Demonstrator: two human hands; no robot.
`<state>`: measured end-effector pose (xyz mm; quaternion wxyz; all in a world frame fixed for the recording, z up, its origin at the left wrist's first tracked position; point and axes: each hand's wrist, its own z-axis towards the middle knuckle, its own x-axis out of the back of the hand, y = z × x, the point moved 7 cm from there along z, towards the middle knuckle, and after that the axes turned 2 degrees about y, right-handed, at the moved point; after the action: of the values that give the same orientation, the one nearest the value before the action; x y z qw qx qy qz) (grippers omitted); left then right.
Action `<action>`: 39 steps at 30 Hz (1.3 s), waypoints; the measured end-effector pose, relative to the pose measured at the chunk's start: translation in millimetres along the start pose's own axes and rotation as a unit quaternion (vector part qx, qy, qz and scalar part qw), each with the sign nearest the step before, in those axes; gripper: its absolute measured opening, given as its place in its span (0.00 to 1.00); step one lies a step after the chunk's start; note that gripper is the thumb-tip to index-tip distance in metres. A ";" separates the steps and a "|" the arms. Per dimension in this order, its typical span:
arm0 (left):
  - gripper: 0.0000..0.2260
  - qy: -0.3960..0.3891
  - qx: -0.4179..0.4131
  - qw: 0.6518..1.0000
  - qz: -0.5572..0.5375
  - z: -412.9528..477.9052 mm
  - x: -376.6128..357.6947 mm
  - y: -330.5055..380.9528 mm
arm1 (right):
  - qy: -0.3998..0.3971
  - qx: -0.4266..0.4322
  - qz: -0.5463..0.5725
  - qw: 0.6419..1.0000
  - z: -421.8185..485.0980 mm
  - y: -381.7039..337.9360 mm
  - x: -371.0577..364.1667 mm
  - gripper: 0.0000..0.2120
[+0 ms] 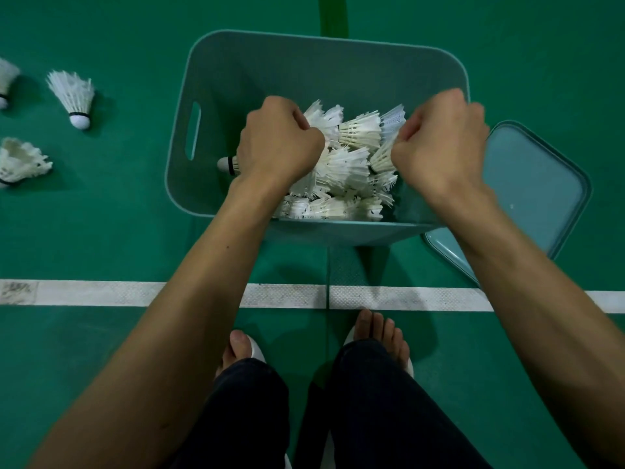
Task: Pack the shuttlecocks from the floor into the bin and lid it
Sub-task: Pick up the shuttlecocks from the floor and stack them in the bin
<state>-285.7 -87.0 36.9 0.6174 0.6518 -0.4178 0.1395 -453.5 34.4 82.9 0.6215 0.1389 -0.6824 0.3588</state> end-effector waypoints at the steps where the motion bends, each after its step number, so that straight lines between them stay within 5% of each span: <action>1: 0.05 -0.001 0.002 1.000 -0.006 0.2 -1.6 -1.7 | -0.012 -0.019 0.029 0.999 0.9 3.9 -6.5 0.09; 8: 0.08 -0.016 0.003 1.000 -0.017 2.3 -4.5 -1.4 | -0.046 -0.135 0.169 0.975 12.4 22.1 -28.2 0.09; 14: 0.08 -0.041 0.009 0.999 -0.007 0.9 -9.5 -3.4 | -0.202 -0.220 0.234 0.925 13.4 22.7 -73.7 0.11; 19: 0.09 -0.033 0.015 0.999 -0.030 0.3 -4.6 -0.5 | -0.242 -0.249 0.305 0.887 16.3 16.6 -74.3 0.16; 22: 0.08 -0.039 0.033 0.994 -0.095 -2.0 -0.9 2.7 | -0.235 -0.224 0.266 0.908 13.9 17.7 -69.1 0.12; 25: 0.08 -0.076 0.097 0.965 -0.230 -5.3 -4.4 4.4 | -0.170 -0.126 0.111 0.971 15.3 12.5 -44.5 0.05; 28: 0.07 -0.072 0.136 0.931 -0.330 -6.6 -8.9 8.2 | -0.095 -0.033 0.006 0.995 14.4 1.2 -15.5 0.12; 30: 0.06 -0.049 0.155 0.903 -0.397 -8.5 -11.5 10.7 | -0.085 -0.042 0.100 0.991 11.9 -1.6 -0.8 0.18; 32: 0.06 -0.031 0.159 0.886 -0.433 -10.7 -12.7 15.3 | -0.155 -0.112 0.284 0.939 0.6 -4.6 1.6 0.22; 34: 0.06 -0.039 0.158 0.859 -0.485 -14.7 -15.7 24.1 | -0.193 -0.159 0.393 0.885 -6.6 -7.5 -0.6 0.20; 36: 0.06 -0.064 0.149 0.834 -0.527 -17.7 -19.7 31.8 | -0.149 -0.173 0.436 0.871 -4.4 -3.4 0.5 0.14; 39: 0.09 -0.081 0.094 0.883 -0.453 -16.0 -22.1 34.0 | -0.082 -0.158 0.452 0.874 5.7 5.9 10.8 0.06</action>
<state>-318.3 -60.2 48.1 0.5129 0.8342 -0.1100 -0.1699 -463.6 37.6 91.4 0.3471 -0.2561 -0.7669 0.4752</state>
